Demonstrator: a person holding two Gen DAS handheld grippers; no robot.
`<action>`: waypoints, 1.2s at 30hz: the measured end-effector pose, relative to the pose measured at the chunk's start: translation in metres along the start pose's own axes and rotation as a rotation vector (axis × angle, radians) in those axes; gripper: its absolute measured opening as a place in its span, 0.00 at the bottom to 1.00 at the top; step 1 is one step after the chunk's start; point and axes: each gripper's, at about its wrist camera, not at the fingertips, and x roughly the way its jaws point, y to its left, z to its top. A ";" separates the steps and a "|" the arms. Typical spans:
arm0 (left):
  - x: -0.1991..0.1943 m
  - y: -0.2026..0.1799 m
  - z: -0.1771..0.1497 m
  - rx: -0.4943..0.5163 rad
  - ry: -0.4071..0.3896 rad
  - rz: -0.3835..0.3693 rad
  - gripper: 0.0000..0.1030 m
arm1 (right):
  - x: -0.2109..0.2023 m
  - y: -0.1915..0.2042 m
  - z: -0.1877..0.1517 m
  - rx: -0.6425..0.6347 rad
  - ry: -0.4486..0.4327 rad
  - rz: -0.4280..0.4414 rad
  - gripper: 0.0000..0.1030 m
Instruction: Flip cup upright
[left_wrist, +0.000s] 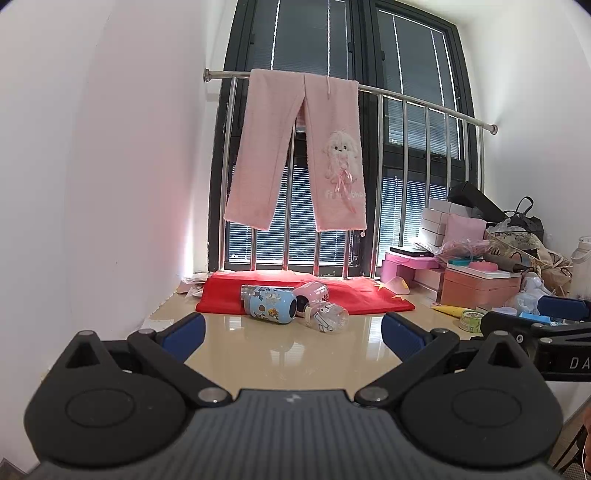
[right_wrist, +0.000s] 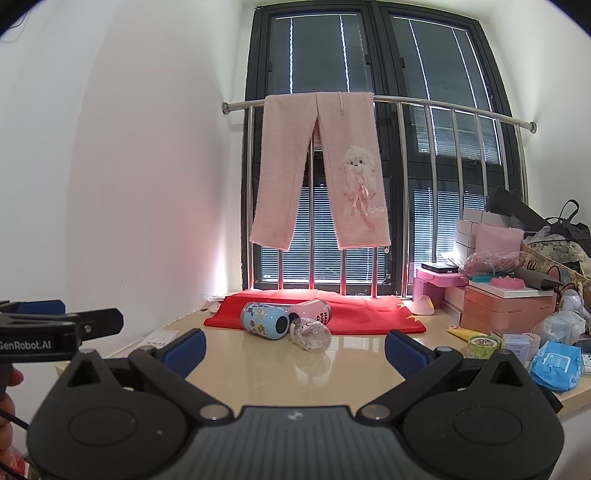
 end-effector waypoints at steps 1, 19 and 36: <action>-0.001 0.001 0.001 0.000 -0.001 0.000 1.00 | 0.000 0.000 0.000 0.000 0.000 0.000 1.00; -0.001 0.002 0.000 -0.001 -0.004 -0.001 1.00 | 0.001 0.001 0.001 -0.002 -0.001 0.001 1.00; 0.000 0.002 0.000 0.000 -0.007 -0.002 1.00 | 0.001 0.003 0.000 -0.002 0.000 0.001 1.00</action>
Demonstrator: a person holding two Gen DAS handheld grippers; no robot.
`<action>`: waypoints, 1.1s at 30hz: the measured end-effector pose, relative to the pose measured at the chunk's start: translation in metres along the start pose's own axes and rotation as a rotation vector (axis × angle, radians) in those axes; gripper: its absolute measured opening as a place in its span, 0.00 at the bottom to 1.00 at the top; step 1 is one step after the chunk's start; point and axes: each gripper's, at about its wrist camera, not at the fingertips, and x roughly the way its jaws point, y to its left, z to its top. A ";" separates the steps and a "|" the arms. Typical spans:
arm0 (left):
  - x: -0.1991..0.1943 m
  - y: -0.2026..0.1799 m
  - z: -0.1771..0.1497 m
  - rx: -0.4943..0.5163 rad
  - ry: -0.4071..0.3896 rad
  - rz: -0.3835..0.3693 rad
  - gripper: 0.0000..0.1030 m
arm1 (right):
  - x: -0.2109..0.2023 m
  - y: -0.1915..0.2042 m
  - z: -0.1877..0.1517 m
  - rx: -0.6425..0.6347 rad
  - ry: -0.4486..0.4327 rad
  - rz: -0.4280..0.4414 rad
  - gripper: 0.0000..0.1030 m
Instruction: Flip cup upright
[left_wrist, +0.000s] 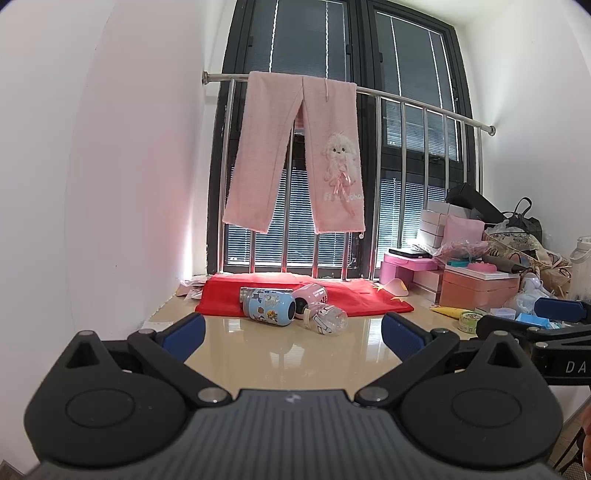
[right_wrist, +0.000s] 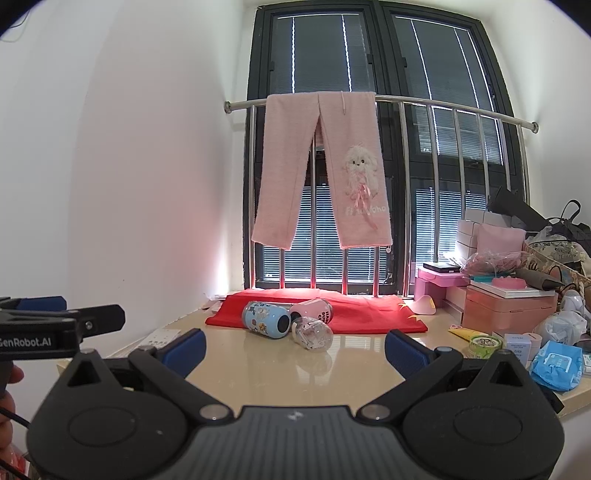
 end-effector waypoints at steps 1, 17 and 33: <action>0.000 0.000 0.000 0.000 0.000 0.000 1.00 | 0.000 0.000 0.000 0.000 0.000 0.000 1.00; 0.000 0.000 0.000 0.001 -0.001 0.001 1.00 | -0.002 -0.001 0.000 0.000 0.001 0.001 1.00; 0.005 -0.002 0.000 -0.004 0.004 -0.004 1.00 | 0.003 -0.001 -0.001 -0.008 0.011 -0.001 1.00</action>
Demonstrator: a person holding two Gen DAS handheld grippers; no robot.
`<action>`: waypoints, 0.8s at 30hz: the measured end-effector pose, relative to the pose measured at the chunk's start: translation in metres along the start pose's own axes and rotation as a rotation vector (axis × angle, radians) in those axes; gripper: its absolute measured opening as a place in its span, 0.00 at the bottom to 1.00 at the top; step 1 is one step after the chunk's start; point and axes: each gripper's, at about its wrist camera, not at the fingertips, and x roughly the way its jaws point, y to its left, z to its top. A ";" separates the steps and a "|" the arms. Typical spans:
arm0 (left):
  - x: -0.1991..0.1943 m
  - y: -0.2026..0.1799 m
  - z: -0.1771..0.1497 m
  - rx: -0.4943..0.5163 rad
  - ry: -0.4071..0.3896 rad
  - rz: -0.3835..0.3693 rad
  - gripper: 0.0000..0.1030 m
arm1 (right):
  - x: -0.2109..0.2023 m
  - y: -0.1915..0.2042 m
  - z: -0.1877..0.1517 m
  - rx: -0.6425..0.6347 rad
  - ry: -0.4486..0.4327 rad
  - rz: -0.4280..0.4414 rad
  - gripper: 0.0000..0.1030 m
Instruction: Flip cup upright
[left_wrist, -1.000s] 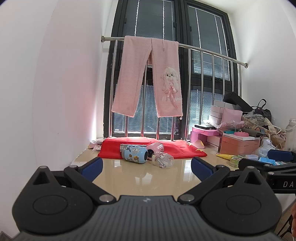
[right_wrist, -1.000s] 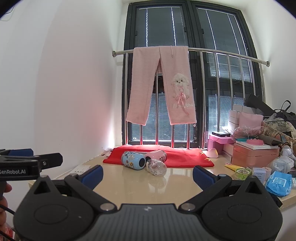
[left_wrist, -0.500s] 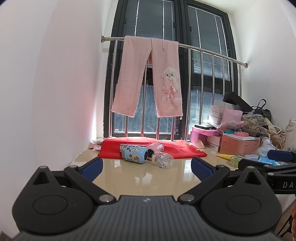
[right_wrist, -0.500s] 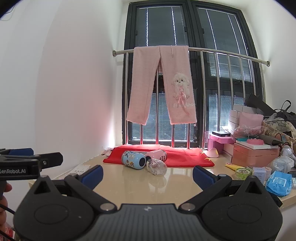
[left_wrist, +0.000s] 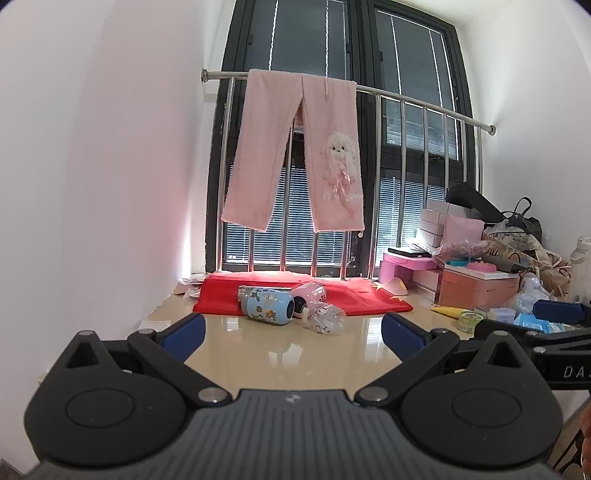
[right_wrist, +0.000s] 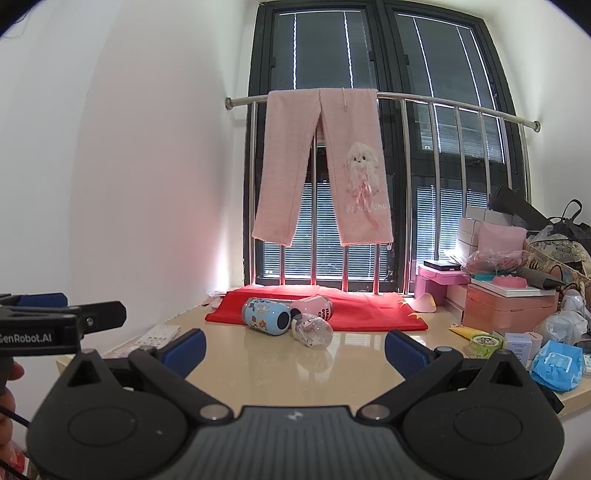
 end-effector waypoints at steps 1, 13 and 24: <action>0.003 0.000 0.000 -0.001 0.005 0.000 1.00 | 0.009 0.003 -0.007 -0.001 0.004 -0.002 1.00; 0.097 -0.009 0.004 -0.003 0.102 0.005 1.00 | 0.085 -0.037 -0.010 0.019 0.110 -0.031 1.00; 0.227 -0.005 -0.002 0.013 0.180 0.037 1.00 | 0.216 -0.064 -0.016 -0.044 0.233 -0.016 1.00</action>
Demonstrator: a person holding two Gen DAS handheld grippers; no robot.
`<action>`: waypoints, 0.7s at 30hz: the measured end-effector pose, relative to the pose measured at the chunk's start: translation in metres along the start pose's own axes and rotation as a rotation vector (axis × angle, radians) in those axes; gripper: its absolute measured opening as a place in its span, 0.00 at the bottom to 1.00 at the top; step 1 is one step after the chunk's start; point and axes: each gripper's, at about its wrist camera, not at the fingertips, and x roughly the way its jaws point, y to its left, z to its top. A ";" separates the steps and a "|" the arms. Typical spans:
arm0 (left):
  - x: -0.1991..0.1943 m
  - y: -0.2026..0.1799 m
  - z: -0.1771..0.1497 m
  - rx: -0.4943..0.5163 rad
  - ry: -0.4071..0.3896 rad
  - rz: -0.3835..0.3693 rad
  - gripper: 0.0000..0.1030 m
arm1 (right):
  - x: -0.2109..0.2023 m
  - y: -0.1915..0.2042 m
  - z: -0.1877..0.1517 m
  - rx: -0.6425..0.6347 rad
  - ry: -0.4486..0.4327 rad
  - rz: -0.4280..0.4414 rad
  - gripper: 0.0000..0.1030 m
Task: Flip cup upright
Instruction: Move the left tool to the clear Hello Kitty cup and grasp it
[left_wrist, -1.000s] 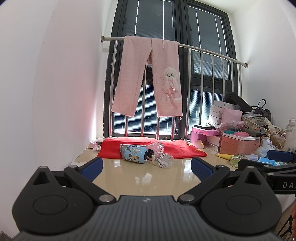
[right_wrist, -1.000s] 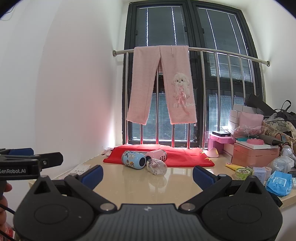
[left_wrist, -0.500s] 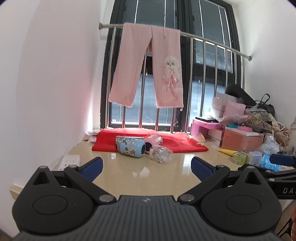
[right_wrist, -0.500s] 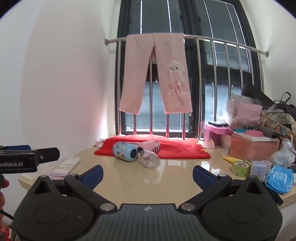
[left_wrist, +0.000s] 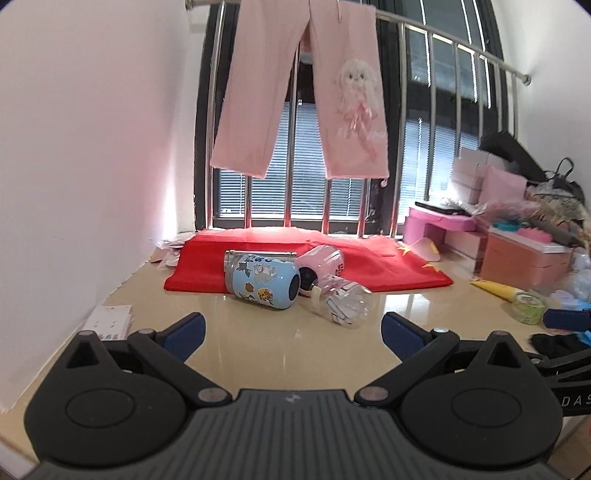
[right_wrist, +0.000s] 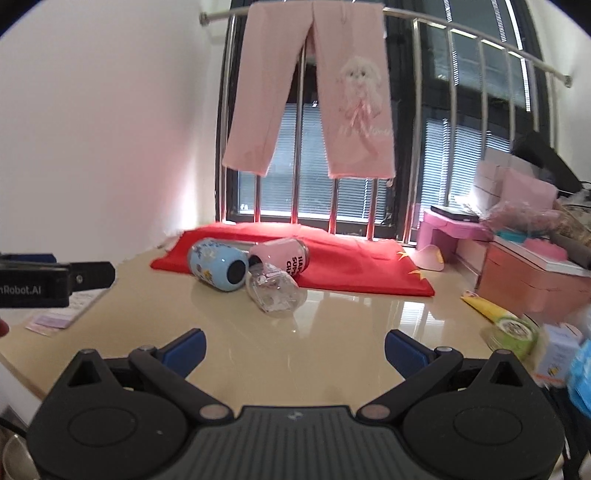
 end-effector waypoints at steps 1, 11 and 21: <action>0.011 0.000 0.002 0.004 0.004 0.003 1.00 | 0.011 -0.001 0.003 -0.005 0.007 0.002 1.00; 0.103 0.001 0.020 0.030 0.031 -0.001 1.00 | 0.117 -0.017 0.030 -0.062 0.055 0.024 1.00; 0.155 0.011 0.030 0.034 0.105 -0.033 1.00 | 0.180 -0.011 0.051 -0.095 0.078 0.071 1.00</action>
